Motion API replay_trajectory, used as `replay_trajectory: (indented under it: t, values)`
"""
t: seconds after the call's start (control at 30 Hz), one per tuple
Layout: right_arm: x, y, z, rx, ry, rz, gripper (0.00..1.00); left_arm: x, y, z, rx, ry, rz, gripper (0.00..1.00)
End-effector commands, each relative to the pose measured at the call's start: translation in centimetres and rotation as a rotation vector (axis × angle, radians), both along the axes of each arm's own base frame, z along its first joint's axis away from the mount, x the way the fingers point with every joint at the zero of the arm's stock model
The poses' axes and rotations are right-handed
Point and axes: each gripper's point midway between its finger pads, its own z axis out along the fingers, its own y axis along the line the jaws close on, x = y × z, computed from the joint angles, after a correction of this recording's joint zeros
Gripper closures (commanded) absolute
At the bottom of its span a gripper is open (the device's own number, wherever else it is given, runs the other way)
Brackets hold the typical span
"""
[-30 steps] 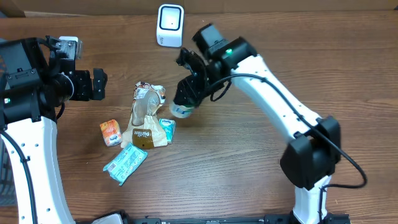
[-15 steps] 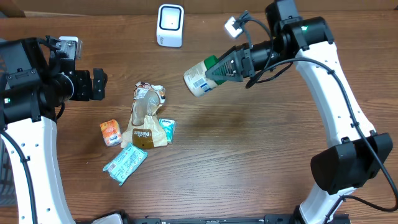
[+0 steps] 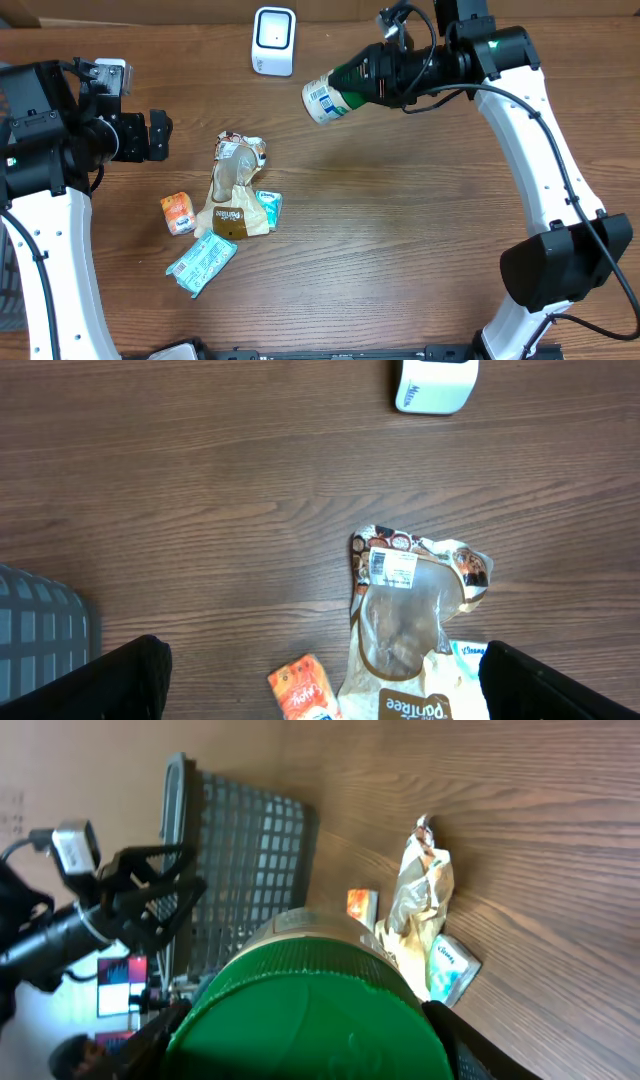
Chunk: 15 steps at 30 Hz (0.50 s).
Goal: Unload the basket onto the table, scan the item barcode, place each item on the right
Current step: 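Lift the jar and hold its label under the white scanner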
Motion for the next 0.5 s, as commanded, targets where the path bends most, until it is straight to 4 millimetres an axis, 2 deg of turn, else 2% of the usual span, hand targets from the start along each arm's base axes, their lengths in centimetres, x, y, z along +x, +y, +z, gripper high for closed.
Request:
replay_trajectory:
  t: [0.0, 0.13, 0.23, 0.37, 0.47]
  values:
    - [-0.9, 1.1, 2.6, 0.021, -0.01, -0.012, 0.83, 0.1, 0.3, 0.1, 0.018, -0.007, -0.008, 0.01]
    - [-0.6, 1.6, 3.6, -0.006, -0.055, -0.033, 0.82, 0.1, 0.3, 0.1, 0.018, -0.007, -0.008, 0.0]
    - [0.7, 1.2, 5.2, -0.058, -0.134, -0.106, 0.74, 0.1, 0.3, 0.1, 0.018, -0.007, -0.008, 0.0]
    - [3.0, 0.7, 8.5, -0.161, -0.329, -0.248, 0.7, 0.1, 0.3, 0.1, 0.018, -0.007, -0.008, 0.0]
    - [6.3, 0.4, 9.2, -0.333, -0.55, -0.4, 0.69, 0.1, 0.3, 0.1, 0.018, -0.007, -0.008, 0.0]
